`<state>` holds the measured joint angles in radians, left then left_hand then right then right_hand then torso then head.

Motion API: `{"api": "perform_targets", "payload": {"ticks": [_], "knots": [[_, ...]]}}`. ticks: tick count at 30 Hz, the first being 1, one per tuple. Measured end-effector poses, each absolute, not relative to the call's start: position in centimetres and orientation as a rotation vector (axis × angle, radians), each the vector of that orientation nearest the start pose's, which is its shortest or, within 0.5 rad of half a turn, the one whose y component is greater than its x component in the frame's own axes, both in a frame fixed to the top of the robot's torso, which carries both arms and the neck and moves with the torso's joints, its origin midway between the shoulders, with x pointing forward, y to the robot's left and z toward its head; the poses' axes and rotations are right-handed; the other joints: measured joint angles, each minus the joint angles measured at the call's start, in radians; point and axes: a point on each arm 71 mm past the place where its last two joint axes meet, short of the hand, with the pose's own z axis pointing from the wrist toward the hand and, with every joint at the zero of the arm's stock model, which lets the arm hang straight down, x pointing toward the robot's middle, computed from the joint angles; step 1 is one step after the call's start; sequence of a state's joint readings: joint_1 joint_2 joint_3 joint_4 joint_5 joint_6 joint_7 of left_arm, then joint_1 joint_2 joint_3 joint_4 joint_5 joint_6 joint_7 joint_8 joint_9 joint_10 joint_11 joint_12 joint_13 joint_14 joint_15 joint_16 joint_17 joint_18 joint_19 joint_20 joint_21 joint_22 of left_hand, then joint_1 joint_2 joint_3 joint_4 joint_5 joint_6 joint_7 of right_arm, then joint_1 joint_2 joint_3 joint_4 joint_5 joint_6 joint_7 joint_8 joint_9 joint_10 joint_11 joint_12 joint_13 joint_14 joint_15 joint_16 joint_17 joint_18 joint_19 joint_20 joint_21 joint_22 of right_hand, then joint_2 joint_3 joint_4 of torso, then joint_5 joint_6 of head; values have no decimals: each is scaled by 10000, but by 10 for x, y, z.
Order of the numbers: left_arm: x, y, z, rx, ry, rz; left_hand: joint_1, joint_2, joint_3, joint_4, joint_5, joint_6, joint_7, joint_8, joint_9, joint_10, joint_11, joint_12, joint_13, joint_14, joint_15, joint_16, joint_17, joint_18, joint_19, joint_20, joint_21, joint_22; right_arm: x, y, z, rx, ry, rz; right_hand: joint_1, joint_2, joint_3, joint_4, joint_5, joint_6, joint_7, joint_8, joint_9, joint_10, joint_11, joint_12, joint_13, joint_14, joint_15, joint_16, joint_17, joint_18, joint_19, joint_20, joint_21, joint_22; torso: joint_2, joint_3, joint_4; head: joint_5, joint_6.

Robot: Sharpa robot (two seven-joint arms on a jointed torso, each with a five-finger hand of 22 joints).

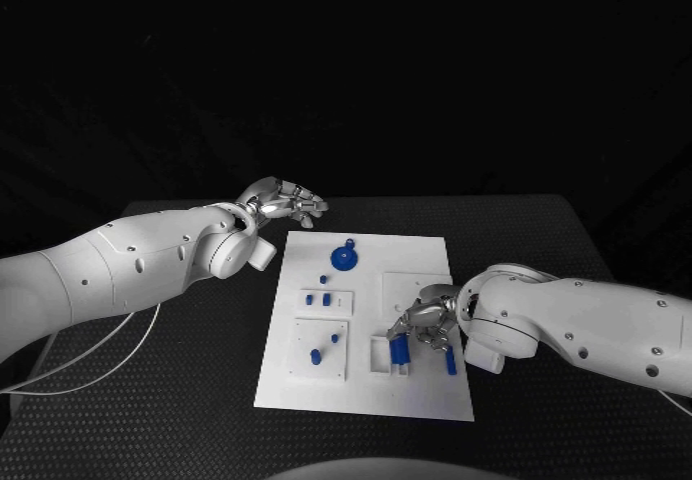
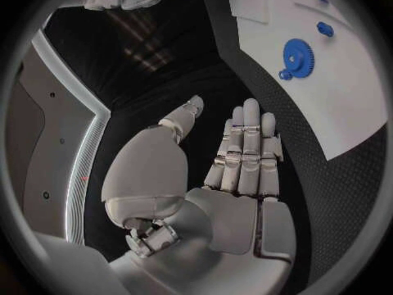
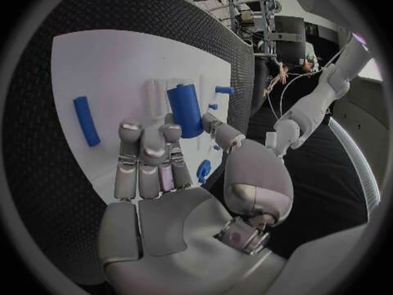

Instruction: Assemble the parts on the task board

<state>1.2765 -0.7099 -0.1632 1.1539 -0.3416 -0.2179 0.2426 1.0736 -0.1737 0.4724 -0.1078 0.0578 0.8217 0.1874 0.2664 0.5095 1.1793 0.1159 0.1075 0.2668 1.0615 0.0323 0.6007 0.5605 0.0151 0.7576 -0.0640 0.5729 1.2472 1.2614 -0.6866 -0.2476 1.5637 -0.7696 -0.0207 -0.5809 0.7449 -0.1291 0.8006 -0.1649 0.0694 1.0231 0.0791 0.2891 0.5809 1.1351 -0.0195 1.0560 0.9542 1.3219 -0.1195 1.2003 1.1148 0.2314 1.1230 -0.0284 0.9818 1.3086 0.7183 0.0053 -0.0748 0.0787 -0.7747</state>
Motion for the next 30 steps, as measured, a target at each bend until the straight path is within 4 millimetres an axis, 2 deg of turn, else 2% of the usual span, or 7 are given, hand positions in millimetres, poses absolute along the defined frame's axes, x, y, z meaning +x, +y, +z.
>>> {"api": "perform_targets", "payload": {"ticks": [7,19,30], "knots": [[548,248,-205,-7920,16537,-11568,0,0,0,0,0,0,0,0,1,0,0,0,0,0,0,0,0,0,0,0,0,9,435,-141,-273,3499,25290,5150,-54,-54,0,0,-69,-1,1,-39,1,0,1,0,6,0,2,0,0,0,0,0,0,0,4,1,9,20,-25],[548,248,-205,-7930,16538,-11554,0,0,0,0,0,0,0,0,1,0,0,0,-8,0,0,0,10,1,0,0,-39,18,431,-129,-280,3340,25477,5256,-145,-37,-3,2,-81,-2,5,-79,0,17,18,-39,9,-2,9,0,-1,0,0,1,-1,0,3,24,-10,124,-70],[548,248,-205,-7931,16543,-11556,0,0,0,0,0,0,0,0,2,0,0,0,-8,0,0,0,18,1,0,0,-39,17,431,-125,-282,3249,25472,5312,-212,-25,-46,23,-85,30,35,-78,2,35,35,-41,21,14,26,-2,-2,1,0,2,-1,0,4,21,-14,176,-100]]}}
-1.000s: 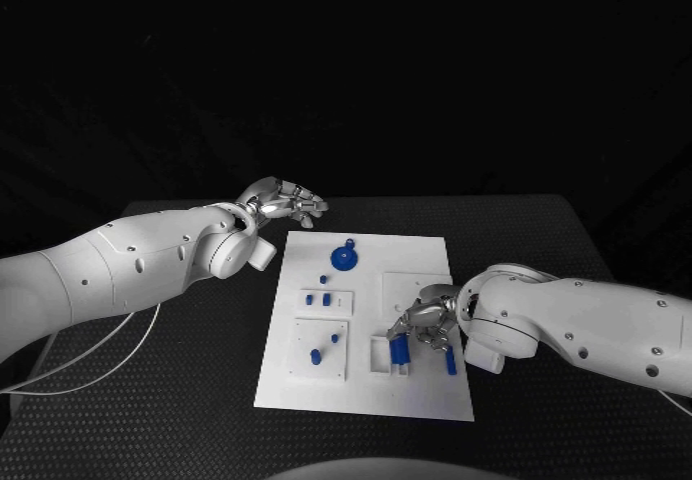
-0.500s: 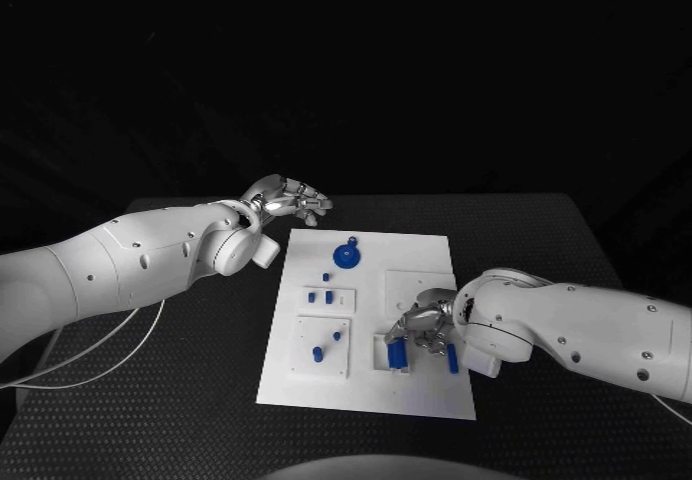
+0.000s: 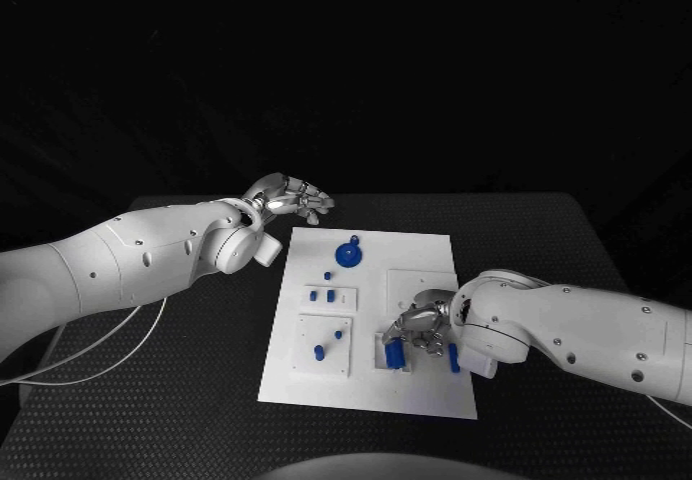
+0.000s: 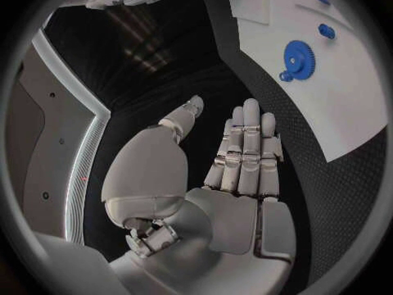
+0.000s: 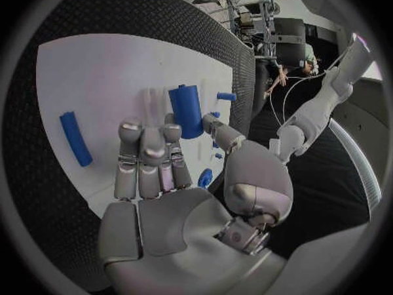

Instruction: Assemble the parts on the task board

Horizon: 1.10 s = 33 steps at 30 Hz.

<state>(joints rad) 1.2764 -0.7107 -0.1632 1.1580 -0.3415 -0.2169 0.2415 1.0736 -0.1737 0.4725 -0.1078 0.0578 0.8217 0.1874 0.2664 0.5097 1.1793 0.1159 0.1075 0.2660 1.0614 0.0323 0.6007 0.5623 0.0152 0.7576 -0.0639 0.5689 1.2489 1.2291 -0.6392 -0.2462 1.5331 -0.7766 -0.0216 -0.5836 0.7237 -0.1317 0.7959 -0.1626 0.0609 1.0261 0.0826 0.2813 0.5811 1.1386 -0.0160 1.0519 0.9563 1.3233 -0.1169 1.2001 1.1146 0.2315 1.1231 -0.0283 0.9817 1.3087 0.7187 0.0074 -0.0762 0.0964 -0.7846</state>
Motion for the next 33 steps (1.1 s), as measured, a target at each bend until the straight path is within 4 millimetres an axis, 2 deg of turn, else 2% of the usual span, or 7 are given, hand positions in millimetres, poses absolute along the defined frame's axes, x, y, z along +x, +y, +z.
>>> {"api": "perform_targets", "payload": {"ticks": [18,24,28,33], "knots": [[548,249,-205,-7938,16550,-11550,0,0,-26,26,0,0,0,0,-9,0,0,0,1,0,0,0,9,0,0,0,0,17,431,-124,-284,3273,25472,5349,-120,-38,-64,61,-3,24,18,22,5,18,19,-1,12,-37,-12,-1,-1,0,2,2,0,0,-1,-8,-3,42,-46],[548,249,-205,-7940,16550,-11547,0,0,-26,26,0,0,0,0,-9,0,0,0,1,0,0,0,8,0,0,0,0,16,431,-124,-285,3260,25462,5341,-276,-194,-125,122,-75,41,32,-10,4,-20,-19,0,35,-40,-9,-1,9,10,17,16,-1,0,-7,-8,-7,49,-49],[548,249,-205,-7940,16551,-11547,0,0,-26,26,0,0,0,0,-8,0,0,0,1,0,0,0,7,0,0,0,0,15,431,-124,-285,3228,25446,5329,-276,-194,-125,122,-76,42,33,-9,5,-21,-20,0,36,-40,-8,-1,9,13,16,16,-1,0,-7,-7,-7,52,-49],[547,249,-205,-7940,16552,-11549,0,0,-26,26,0,0,0,0,-8,0,0,0,2,0,0,0,18,0,0,0,0,24,431,-123,-285,3165,25437,5308,-347,-465,-150,179,-76,31,76,-36,10,-21,-21,-38,49,-41,-8,0,9,76,17,17,-2,0,-7,-4,-11,61,-55]]}}
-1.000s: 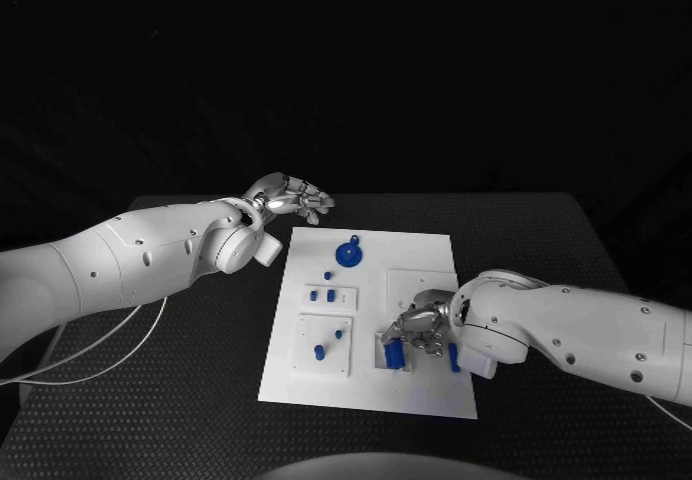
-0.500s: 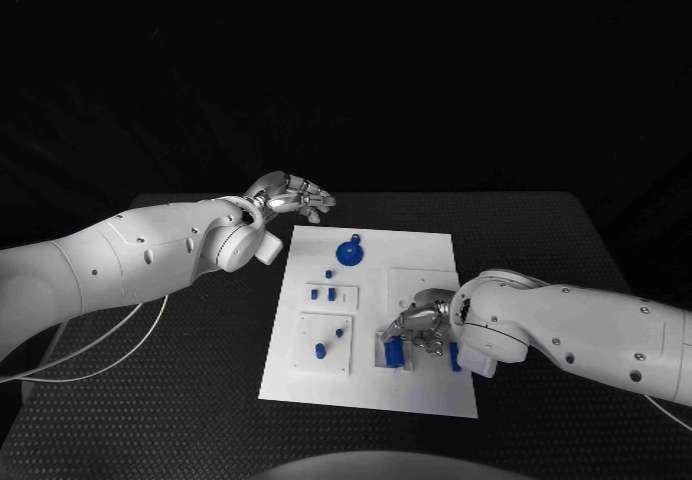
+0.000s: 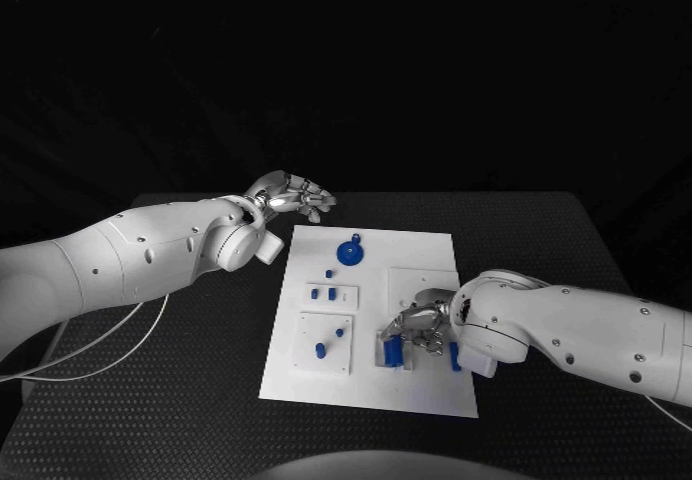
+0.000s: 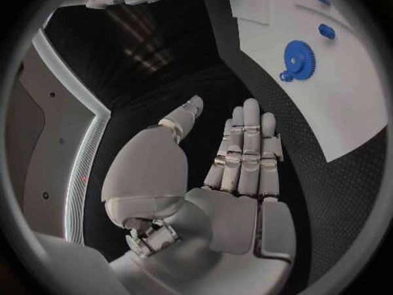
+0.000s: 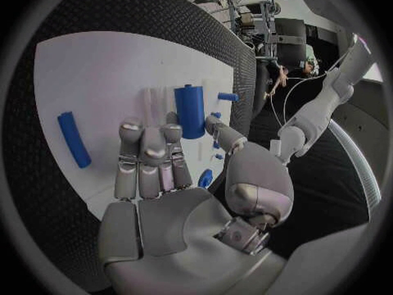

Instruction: Assemble the parts on the task board

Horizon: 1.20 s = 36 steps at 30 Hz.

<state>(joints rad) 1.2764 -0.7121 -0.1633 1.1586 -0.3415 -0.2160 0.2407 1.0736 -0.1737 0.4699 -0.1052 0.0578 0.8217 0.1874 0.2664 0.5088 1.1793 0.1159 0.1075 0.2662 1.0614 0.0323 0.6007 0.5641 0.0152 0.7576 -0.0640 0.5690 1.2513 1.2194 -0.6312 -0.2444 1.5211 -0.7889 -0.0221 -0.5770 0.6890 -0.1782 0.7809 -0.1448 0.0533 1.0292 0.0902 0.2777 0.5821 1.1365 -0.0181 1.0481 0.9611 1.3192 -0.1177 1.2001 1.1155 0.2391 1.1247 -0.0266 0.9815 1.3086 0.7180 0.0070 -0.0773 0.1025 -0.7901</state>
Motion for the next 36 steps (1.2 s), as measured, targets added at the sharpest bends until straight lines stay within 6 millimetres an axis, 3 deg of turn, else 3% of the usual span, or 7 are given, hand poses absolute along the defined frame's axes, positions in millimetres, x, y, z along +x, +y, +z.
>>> {"api": "perform_targets", "payload": {"ticks": [9,10,27,30,36], "knots": [[547,249,-205,-7938,16556,-11555,0,0,0,0,0,0,0,0,1,0,0,0,0,0,0,0,-1,0,0,0,0,-1,431,-123,-286,3064,25402,5284,86,-93,-22,32,0,-20,22,-23,24,1,0,0,13,0,1,0,-1,14,0,0,0,-2,-2,-1,-2,1,-8],[547,249,-205,-7938,16557,-11556,0,0,0,0,0,0,0,0,1,0,0,0,0,0,0,0,-1,0,0,0,0,-1,431,-123,-286,3052,25397,5280,104,-183,-39,14,0,-20,22,-23,24,1,1,0,13,0,1,0,-1,14,0,0,0,-2,-2,-1,-2,1,-8],[547,248,-205,-7933,16564,-11573,0,0,28,27,0,0,0,0,-7,0,0,0,-8,0,0,0,8,0,0,0,0,7,431,-122,-286,2937,25343,5248,20,-264,-226,169,0,-84,9,10,70,2,2,-13,34,2,3,-35,-2,27,0,0,-1,-3,-2,-3,1,-17,-24],[547,248,-205,-7933,16565,-11573,0,0,28,27,0,0,0,0,-7,0,0,0,-8,0,0,-39,18,0,0,0,0,17,431,-122,-286,2917,25335,5242,-111,-395,-439,286,1,-114,38,12,105,2,2,-38,45,2,4,-40,11,27,0,0,-1,-3,-2,-3,1,-19,-24],[547,248,-205,-7935,16566,-11570,0,0,27,27,0,0,0,0,-7,0,0,0,-7,0,0,-40,17,0,0,0,0,17,431,-122,-286,2880,25324,5237,-206,-372,-1164,212,1,-196,14,23,174,-75,1,-37,82,-47,-18,-42,30,30,-73,-40,-1,-4,-1,-3,2,-23,-35]]}}
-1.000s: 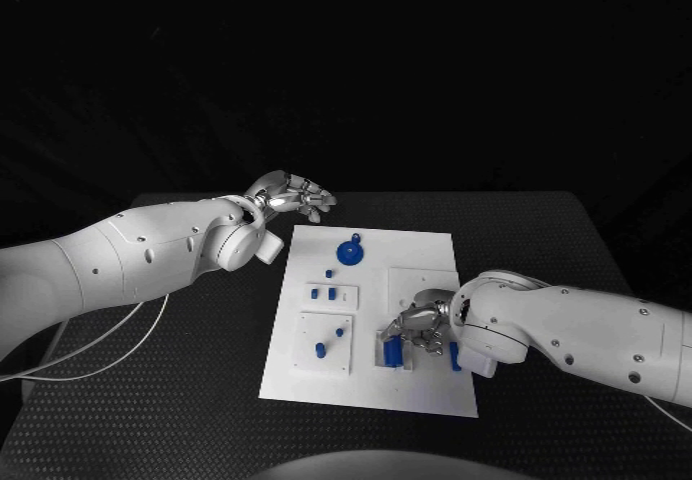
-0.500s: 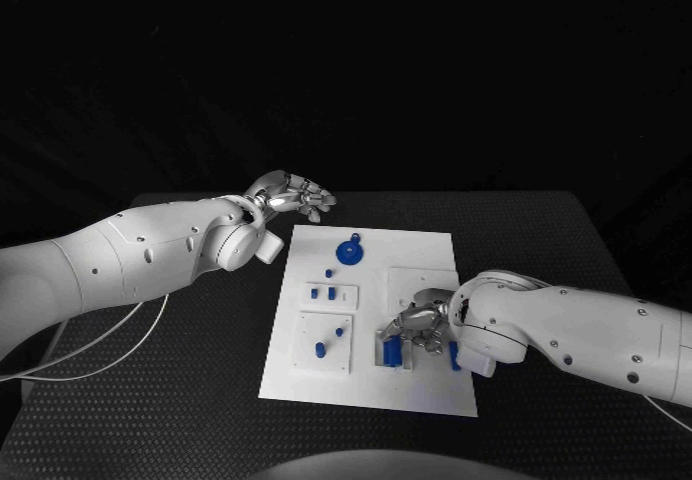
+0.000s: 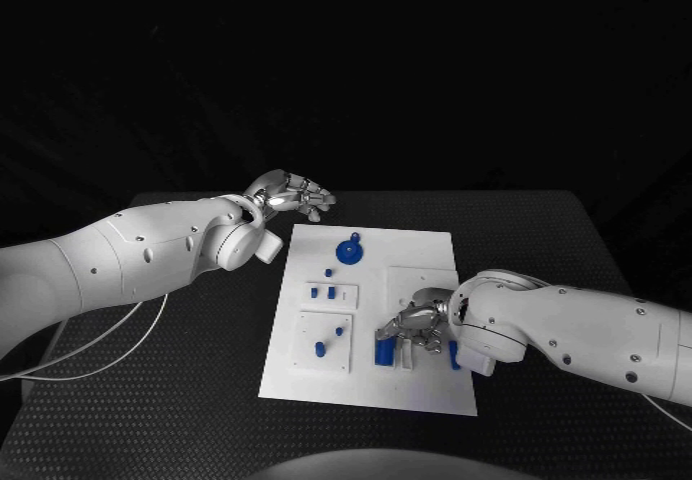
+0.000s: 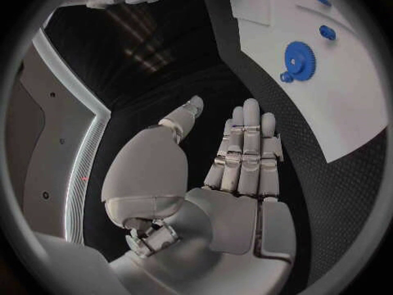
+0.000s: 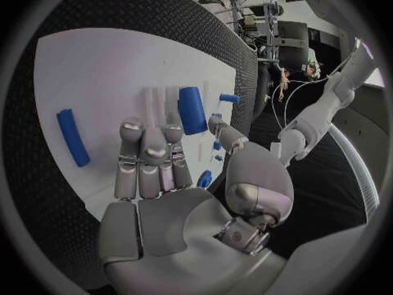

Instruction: Assemble the parts on the task board

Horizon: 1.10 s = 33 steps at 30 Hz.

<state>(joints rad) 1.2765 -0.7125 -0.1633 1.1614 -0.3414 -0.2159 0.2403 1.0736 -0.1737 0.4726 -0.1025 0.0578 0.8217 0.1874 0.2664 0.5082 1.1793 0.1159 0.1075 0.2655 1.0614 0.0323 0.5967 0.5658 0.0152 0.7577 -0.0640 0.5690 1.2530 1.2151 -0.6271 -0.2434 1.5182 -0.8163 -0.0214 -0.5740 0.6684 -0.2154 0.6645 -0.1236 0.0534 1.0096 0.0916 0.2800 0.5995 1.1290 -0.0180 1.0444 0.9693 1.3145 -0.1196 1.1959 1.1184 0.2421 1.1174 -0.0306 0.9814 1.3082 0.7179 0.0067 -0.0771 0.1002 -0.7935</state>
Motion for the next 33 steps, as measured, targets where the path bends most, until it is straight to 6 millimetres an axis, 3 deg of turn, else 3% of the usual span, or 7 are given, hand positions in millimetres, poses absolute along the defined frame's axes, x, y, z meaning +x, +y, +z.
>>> {"api": "perform_targets", "payload": {"ticks": [9,11,21,23,24,28,33], "knots": [[547,248,-205,-7938,16567,-11569,0,0,0,0,0,0,0,0,1,0,0,18,1,0,0,0,3,0,0,0,-27,2,431,-122,-286,2809,25297,5233,1,20,-229,-116,0,-13,12,-48,29,-2,-2,0,10,-3,1,-1,9,2,-18,-15,0,-1,1,0,-1,2,-14],[547,248,-205,-7939,16567,-11567,0,0,-13,13,0,0,0,16,1,0,0,39,1,0,0,0,9,0,0,0,-38,9,431,-122,-286,2799,25283,5231,162,316,-231,-161,0,-13,12,-48,29,-1,-2,0,22,-3,1,-1,9,2,-18,-15,0,-1,1,0,-3,2,-17],[547,249,-205,-7943,16571,-11562,0,0,-24,24,0,0,0,38,1,0,0,39,1,0,0,0,18,0,0,0,-38,9,431,-122,-286,2769,25214,5273,445,1094,59,-227,-2,24,-24,-48,87,1,0,0,26,-6,5,-2,18,2,-68,-35,1,-18,1,-2,5,-12,-27],[547,249,-205,-7944,16571,-11560,0,0,-24,24,0,0,0,38,1,0,0,39,1,0,0,0,18,0,0,0,-38,17,430,-124,-286,2760,25185,5326,495,898,267,-207,-2,40,-40,-56,82,1,0,-39,25,4,-5,-2,18,3,-68,-34,1,-19,1,-1,6,-12,-29],[547,249,-205,-7944,16571,-11559,0,0,-24,24,0,0,0,38,1,0,0,39,1,0,0,0,18,0,0,0,-38,17,430,-124,-287,2755,25169,5354,479,584,377,-152,-1,41,-43,-81,70,2,0,-39,25,23,-24,-2,18,7,-69,-34,0,-28,1,-1,6,-12,-29],[547,249,-205,-7948,16568,-11551,5,5,-24,24,0,0,0,38,1,0,0,38,2,0,0,0,17,0,0,0,-38,17,428,-127,-286,2690,25072,5467,107,-89,301,127,-1,50,-55,-46,62,0,-2,-39,25,39,-40,-41,17,45,-66,-31,0,-43,5,2,6,-6,-31],[547,249,-205,-7951,16568,-11547,41,40,-24,24,0,0,0,37,2,0,0,38,2,0,0,0,17,0,0,0,-38,16,427,-134,-286,2585,24893,5414,-100,-296,-50,257,-1,53,-59,-41,95,1,-1,-39,24,40,-40,-41,17,45,-47,-12,0,-43,5,3,6,11,-30]]}}
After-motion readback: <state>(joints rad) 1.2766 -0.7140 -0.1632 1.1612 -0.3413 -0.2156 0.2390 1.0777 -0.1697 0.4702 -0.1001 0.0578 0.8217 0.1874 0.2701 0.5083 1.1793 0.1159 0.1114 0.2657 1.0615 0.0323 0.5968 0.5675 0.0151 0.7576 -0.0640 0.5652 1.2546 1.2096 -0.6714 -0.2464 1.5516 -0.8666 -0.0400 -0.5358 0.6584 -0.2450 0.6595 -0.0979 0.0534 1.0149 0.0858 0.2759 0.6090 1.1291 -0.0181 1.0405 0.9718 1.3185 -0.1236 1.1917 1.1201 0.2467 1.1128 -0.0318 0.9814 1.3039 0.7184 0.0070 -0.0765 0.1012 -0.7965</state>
